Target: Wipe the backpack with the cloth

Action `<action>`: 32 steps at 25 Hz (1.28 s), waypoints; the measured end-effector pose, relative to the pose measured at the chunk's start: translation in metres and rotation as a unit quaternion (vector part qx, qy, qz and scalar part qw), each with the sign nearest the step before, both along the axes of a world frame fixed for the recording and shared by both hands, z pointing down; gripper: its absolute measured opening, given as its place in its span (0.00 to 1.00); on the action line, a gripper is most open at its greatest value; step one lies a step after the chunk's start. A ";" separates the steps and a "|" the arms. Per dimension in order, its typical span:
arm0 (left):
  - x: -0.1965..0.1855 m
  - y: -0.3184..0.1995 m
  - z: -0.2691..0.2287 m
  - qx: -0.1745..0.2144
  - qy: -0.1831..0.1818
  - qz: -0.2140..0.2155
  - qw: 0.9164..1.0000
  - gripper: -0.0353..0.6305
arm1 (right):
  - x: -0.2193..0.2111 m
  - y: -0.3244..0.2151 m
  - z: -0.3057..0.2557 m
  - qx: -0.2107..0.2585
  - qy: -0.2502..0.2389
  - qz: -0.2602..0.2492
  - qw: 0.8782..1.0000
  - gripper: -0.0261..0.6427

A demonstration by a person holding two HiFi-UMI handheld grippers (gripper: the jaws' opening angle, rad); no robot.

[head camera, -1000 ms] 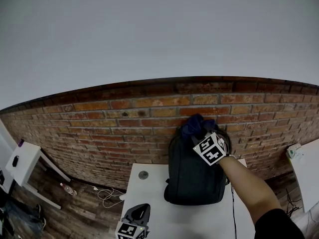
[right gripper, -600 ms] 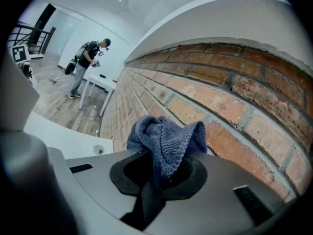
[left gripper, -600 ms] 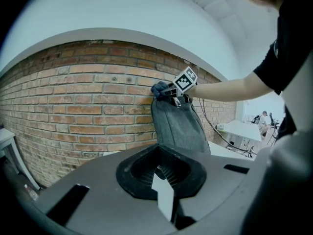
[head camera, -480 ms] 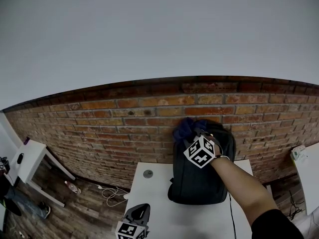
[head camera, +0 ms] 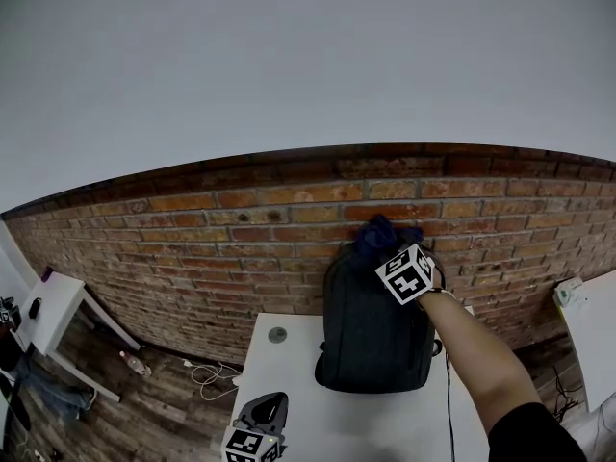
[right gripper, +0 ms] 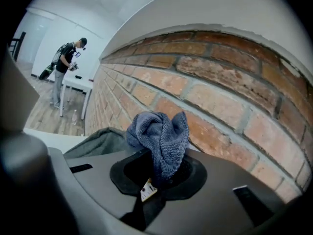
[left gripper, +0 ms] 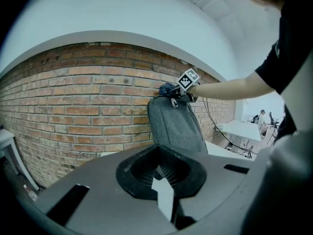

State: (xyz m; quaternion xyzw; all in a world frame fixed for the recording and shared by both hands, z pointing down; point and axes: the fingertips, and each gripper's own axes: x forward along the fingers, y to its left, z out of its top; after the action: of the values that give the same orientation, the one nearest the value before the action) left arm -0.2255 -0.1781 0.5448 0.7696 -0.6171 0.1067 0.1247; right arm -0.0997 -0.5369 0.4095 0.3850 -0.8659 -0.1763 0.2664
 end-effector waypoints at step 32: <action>0.034 -0.020 -0.011 0.016 -0.012 0.052 0.998 0.03 | 0.120 -0.012 0.011 0.019 0.049 0.062 0.997 0.12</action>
State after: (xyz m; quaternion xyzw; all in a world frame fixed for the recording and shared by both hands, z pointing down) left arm -0.1920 -0.1981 0.5341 0.8011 -0.5795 0.1123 0.0992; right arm 0.0199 -0.5487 0.4200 0.4336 -0.8228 -0.1943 0.3118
